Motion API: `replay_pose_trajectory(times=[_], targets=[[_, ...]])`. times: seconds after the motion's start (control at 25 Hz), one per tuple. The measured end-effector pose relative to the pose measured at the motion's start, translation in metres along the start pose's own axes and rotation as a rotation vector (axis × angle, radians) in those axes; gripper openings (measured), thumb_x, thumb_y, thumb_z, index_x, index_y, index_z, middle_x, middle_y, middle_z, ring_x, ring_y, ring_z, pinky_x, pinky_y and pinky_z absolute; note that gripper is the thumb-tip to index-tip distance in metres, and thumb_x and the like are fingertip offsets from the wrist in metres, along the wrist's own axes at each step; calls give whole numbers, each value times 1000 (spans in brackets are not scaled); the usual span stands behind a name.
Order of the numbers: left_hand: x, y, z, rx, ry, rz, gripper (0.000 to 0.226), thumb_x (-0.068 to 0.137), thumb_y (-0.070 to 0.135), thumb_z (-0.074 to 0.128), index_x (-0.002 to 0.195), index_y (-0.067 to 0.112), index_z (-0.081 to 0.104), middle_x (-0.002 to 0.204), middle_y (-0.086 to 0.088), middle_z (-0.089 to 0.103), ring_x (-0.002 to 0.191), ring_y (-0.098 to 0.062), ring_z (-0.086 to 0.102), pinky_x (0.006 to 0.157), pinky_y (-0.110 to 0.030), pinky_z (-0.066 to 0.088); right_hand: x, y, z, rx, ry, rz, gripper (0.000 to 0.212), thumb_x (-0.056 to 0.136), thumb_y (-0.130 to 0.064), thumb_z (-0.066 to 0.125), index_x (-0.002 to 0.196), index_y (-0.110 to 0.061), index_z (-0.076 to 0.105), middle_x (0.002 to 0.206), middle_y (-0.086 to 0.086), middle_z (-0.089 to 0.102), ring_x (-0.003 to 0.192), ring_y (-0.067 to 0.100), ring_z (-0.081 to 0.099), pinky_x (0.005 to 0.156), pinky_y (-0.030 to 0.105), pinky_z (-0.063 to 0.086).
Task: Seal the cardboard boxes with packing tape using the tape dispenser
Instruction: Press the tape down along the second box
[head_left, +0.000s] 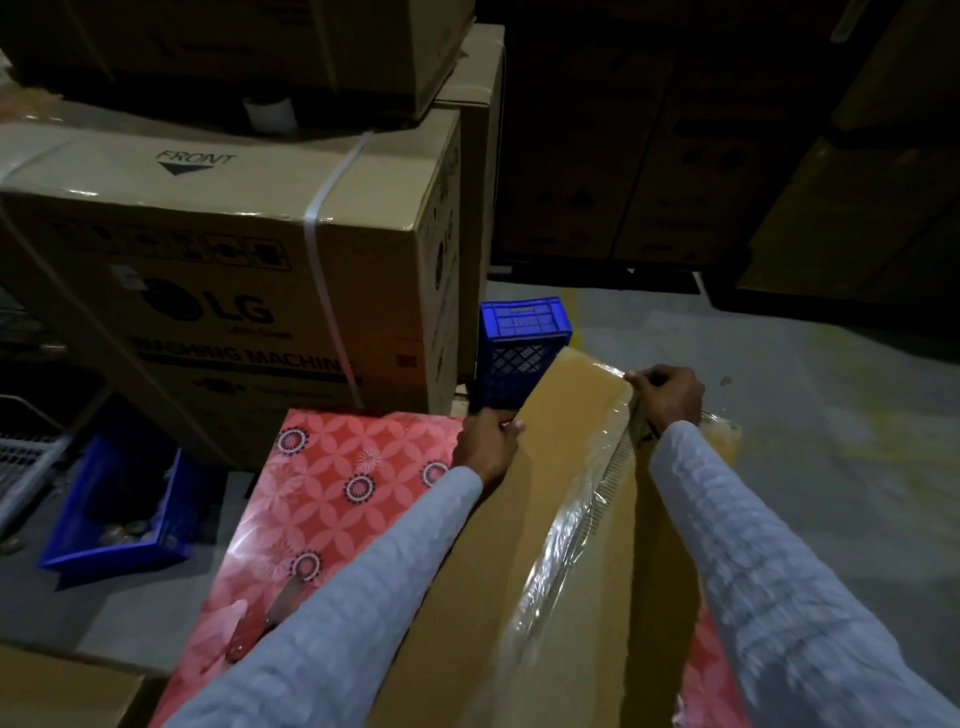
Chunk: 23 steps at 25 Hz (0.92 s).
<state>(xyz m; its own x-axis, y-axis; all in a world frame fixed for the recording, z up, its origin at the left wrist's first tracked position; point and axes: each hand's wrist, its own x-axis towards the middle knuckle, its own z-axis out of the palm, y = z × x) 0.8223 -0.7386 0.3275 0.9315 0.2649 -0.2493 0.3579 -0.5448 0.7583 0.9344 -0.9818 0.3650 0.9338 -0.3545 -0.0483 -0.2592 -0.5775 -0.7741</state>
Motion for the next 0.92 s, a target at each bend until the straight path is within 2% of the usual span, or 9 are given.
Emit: replay_pose_trajectory(times=[0.08, 0.2, 0.4, 0.56, 0.64, 0.76, 0.84, 0.92], targets=[[7, 13, 17, 10, -44, 17, 46, 86, 60, 55, 118, 34, 73, 125, -3, 72, 109, -31, 67, 96, -43, 54, 0, 21, -23, -9, 69, 64, 22, 81, -41, 83, 88, -20, 80, 89, 8, 78, 88, 32, 72, 84, 40, 58], [8, 42, 40, 32, -74, 76, 38, 92, 56, 60, 121, 35, 73, 130, -5, 69, 116, -32, 64, 100, -42, 52, -5, 53, -55, -36, 184, 123, 21, 85, -40, 80, 91, -20, 81, 93, 9, 78, 91, 34, 71, 85, 39, 57], [-2, 85, 75, 224, 8, 194, 28, 98, 51, 58, 118, 39, 74, 125, -5, 72, 121, -35, 59, 100, -44, 44, -22, 100, -90, -129, 360, 221, 16, 93, -35, 73, 93, -20, 79, 101, 13, 76, 96, 37, 69, 93, 42, 49], [-24, 78, 78, 315, 15, 336, 32, 102, 49, 50, 113, 31, 74, 114, -6, 75, 111, -36, 63, 96, -48, 48, -43, 110, -95, -314, 429, 200, 12, 99, -25, 63, 99, -19, 73, 109, 14, 70, 107, 38, 61, 94, 45, 41], [-34, 61, 66, 343, 27, 387, 31, 103, 47, 46, 113, 30, 71, 111, -5, 75, 106, -34, 66, 93, -49, 50, -48, 111, -93, -364, 403, 110, 17, 92, -11, 63, 105, -19, 71, 113, 13, 65, 108, 38, 56, 94, 44, 40], [-49, 30, 37, 336, 70, 379, 30, 104, 43, 47, 117, 29, 70, 113, -4, 75, 105, -31, 67, 91, -49, 53, -56, 94, -77, -455, 224, -179, 48, 71, -1, 74, 116, -19, 72, 120, 13, 65, 109, 38, 56, 95, 43, 44], [-62, 6, 13, 370, 124, 353, 33, 104, 46, 44, 119, 30, 69, 113, -3, 75, 105, -30, 67, 91, -49, 53, -73, 68, -48, -448, 50, -398, 46, 70, -4, 76, 114, -17, 75, 118, 12, 68, 107, 38, 59, 93, 42, 48], [-73, -20, -8, 412, 163, 315, 35, 105, 46, 43, 119, 30, 70, 112, -4, 75, 104, -31, 68, 92, -48, 51, -104, 39, -15, -355, -83, -545, 28, 82, -11, 70, 108, -18, 77, 114, 8, 70, 103, 34, 61, 88, 39, 50]])
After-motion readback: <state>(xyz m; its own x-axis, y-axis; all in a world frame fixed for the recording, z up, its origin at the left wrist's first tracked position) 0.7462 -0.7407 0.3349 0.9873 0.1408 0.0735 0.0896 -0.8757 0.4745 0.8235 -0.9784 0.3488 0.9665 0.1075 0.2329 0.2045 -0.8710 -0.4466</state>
